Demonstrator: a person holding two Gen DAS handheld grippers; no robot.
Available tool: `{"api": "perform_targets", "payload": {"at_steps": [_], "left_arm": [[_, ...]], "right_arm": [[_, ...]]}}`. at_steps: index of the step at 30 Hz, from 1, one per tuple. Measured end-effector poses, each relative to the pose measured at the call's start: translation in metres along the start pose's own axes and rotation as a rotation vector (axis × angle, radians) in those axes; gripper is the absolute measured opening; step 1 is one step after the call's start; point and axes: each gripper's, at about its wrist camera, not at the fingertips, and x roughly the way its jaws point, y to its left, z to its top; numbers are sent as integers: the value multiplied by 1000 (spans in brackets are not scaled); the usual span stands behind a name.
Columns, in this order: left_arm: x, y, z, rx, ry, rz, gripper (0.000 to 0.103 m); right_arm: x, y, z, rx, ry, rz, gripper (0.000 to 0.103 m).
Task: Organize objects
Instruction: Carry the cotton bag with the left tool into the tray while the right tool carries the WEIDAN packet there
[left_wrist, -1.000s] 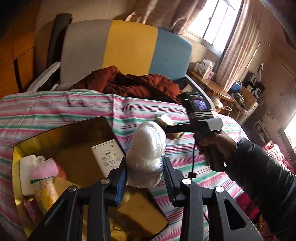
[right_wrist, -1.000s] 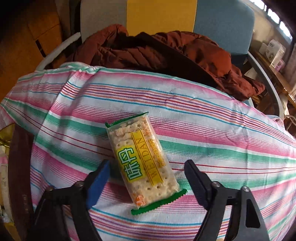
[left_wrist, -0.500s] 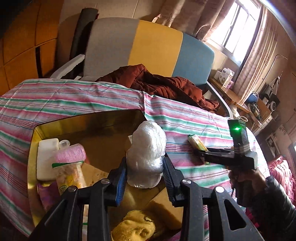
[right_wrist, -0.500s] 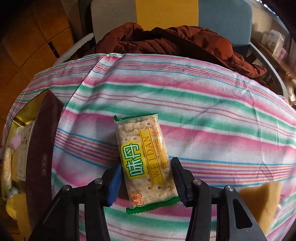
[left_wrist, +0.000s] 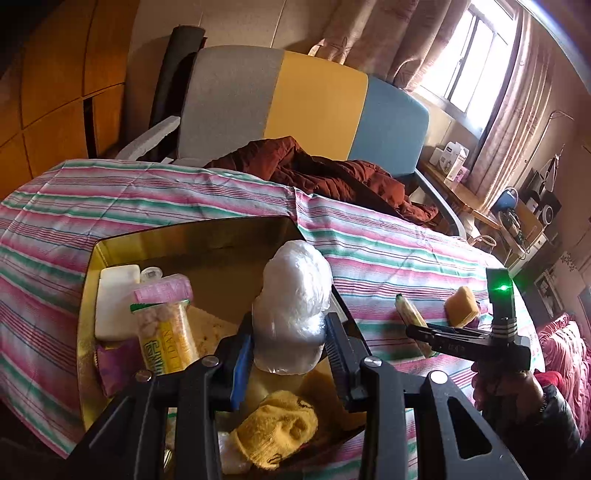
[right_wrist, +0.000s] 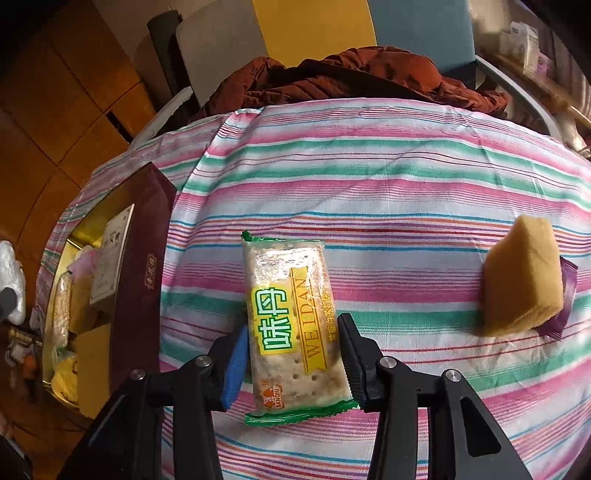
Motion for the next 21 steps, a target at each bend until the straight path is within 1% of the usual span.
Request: {"api": "perform_targets", "payload": {"at_steps": [2, 5, 8, 11, 14, 18, 21], "left_arm": [[-6, 2, -4, -1, -7, 0, 36], [-10, 5, -9, -9, -3, -4, 36], [-14, 7, -14, -13, -1, -6, 36], [-19, 7, -19, -15, -8, -12, 36], [-25, 13, -23, -27, -16, -8, 36], [-32, 28, -27, -54, -28, 4, 36], [-39, 44, -30, -88, -39, 17, 36]], "right_arm": [[3, -4, -5, 19, 23, 11, 47], [4, -3, -8, 7, 19, -12, 49], [10, 2, -5, -13, 25, -44, 64], [17, 7, -5, -43, 28, -98, 65], [14, 16, -11, -87, 14, -138, 48], [1, 20, -22, -69, -8, -110, 48], [-18, 24, -26, -37, -51, -52, 48]]}}
